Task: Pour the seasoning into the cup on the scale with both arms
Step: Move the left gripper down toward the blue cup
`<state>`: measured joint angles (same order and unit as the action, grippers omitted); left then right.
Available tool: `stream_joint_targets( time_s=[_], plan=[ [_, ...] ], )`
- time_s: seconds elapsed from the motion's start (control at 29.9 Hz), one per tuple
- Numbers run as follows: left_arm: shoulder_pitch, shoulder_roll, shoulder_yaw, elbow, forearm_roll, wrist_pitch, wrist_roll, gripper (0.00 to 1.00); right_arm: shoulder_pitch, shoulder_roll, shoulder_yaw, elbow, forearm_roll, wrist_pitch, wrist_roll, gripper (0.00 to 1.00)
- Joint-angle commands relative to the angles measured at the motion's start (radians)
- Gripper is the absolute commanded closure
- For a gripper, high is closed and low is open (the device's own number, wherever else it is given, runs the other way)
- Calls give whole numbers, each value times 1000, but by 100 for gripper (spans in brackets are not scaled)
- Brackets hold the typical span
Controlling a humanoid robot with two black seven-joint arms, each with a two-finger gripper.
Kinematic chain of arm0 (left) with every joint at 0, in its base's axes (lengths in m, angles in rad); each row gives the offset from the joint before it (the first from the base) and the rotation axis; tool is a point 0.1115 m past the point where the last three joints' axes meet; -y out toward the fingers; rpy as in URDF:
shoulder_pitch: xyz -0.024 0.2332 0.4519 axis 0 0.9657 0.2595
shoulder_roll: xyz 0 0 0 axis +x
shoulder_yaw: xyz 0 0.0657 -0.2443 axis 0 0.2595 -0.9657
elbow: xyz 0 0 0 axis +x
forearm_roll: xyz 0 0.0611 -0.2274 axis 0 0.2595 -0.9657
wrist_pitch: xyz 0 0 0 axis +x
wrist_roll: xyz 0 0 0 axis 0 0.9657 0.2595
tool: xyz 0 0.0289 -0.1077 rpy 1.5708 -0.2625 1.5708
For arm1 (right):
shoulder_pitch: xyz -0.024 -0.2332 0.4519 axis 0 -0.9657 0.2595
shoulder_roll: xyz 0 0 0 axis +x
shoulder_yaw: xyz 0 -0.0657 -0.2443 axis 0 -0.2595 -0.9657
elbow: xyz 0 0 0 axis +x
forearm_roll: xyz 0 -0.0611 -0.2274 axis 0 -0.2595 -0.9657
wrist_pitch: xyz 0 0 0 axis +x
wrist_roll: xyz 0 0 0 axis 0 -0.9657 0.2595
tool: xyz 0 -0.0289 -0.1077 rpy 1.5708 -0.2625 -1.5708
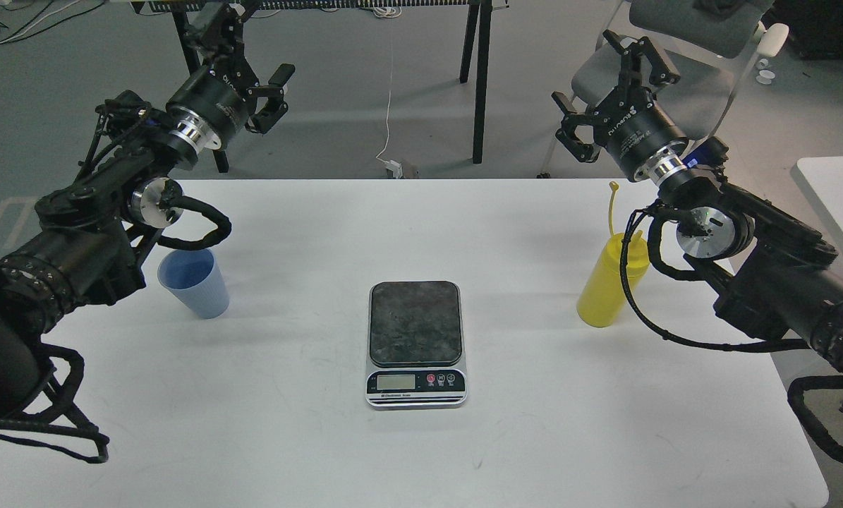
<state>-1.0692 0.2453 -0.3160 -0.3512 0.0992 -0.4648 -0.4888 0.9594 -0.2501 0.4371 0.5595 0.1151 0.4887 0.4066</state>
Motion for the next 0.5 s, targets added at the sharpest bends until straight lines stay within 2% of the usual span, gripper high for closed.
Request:
stream_joint_targets(
  time_s=[0.0, 0.17, 0.33, 0.47],
  plan=[
    [0, 2, 2, 0, 1, 1, 0, 1, -1, 0, 0, 0, 0, 0, 0, 0],
    [5, -3, 18, -3, 14, 38, 0, 1, 2, 0, 2, 0, 0, 0, 0, 0],
    [11, 11, 17, -3, 14, -24, 0, 1, 1, 0, 0, 0, 0, 0, 0, 0],
    [18, 38, 20, -2, 16, -24, 0, 1, -1, 2, 0, 0, 0, 0, 0, 0]
  ],
)
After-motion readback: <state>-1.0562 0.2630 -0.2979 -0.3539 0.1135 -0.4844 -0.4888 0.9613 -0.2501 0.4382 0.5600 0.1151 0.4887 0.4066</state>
